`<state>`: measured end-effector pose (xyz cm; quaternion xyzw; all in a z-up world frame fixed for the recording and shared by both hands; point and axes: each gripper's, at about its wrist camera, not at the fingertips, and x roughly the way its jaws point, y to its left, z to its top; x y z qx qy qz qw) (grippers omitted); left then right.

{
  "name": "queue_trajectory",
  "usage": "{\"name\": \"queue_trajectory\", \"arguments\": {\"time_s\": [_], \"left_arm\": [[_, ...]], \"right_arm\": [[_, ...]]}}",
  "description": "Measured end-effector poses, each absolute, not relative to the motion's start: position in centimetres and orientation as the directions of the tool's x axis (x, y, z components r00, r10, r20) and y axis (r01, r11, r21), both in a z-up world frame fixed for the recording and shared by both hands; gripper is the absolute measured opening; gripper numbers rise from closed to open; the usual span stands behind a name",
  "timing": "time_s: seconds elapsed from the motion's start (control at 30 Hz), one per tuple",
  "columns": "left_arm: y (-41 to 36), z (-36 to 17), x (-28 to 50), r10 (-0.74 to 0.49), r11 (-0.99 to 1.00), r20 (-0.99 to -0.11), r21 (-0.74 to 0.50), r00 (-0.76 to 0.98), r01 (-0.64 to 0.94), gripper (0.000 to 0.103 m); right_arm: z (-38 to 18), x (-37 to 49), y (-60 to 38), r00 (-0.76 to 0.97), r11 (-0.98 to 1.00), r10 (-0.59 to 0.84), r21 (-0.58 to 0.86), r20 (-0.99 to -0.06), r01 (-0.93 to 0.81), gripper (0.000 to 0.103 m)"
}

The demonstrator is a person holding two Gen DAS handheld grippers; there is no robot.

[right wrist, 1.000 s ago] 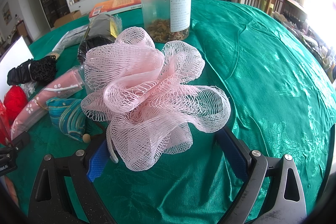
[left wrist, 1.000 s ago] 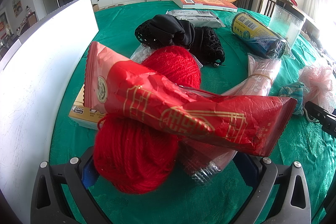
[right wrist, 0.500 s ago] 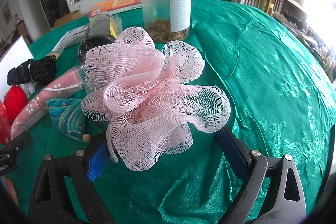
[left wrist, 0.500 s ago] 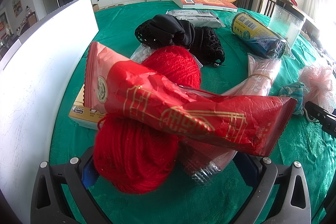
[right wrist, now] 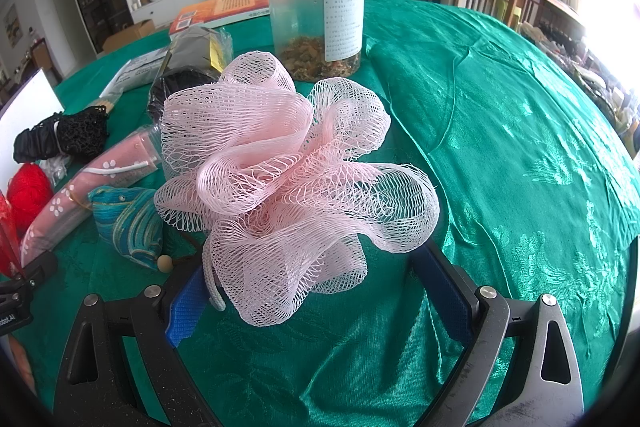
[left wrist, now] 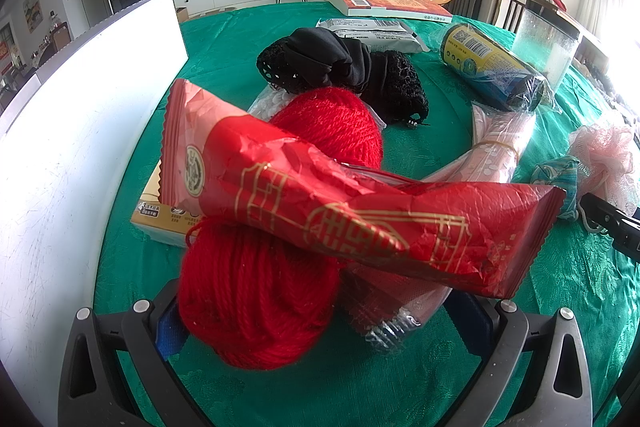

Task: Organize soft objects
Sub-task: 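Reposition left tool and close it on the red snack packet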

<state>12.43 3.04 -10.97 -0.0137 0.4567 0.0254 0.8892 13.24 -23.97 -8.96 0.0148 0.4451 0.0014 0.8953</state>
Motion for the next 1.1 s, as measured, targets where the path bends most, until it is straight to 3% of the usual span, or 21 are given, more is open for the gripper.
{"name": "queue_trajectory", "arguments": {"time_s": [0.23,0.4,0.67,0.97,1.07,1.1], "left_arm": [[3.0,-11.0,12.3,0.028,0.999,-0.815,0.001,0.578,-0.048,0.103],[3.2,-10.7,9.4,-0.046,0.996,-0.842,0.001,0.537,0.088,0.103],[5.3,-7.3,4.5,-0.243,0.97,-0.78,-0.191,0.577,0.149,0.103],[6.8,-2.0,9.9,-0.251,0.95,-0.676,-0.311,0.693,0.041,0.103],[6.1,-3.4,13.5,-0.24,0.954,-0.74,-0.301,0.628,0.01,0.101],[5.9,-4.3,14.2,-0.231,0.957,-0.768,-0.29,0.597,-0.003,0.097]], "right_arm": [[-9.0,13.2,-24.0,0.604,1.0,0.016,0.028,-0.797,0.011,0.096],[-9.0,13.2,-24.0,0.604,1.0,0.016,0.028,-0.797,0.011,0.096],[-9.0,13.2,-24.0,0.604,1.0,0.016,0.028,-0.797,0.011,0.096],[-9.0,13.2,-24.0,0.604,1.0,0.016,0.028,-0.797,0.01,0.096],[-9.0,13.2,-24.0,0.604,1.0,0.016,0.028,-0.797,0.01,0.096],[-9.0,13.2,-24.0,0.604,1.0,0.016,0.028,-0.797,0.011,0.096]]}}
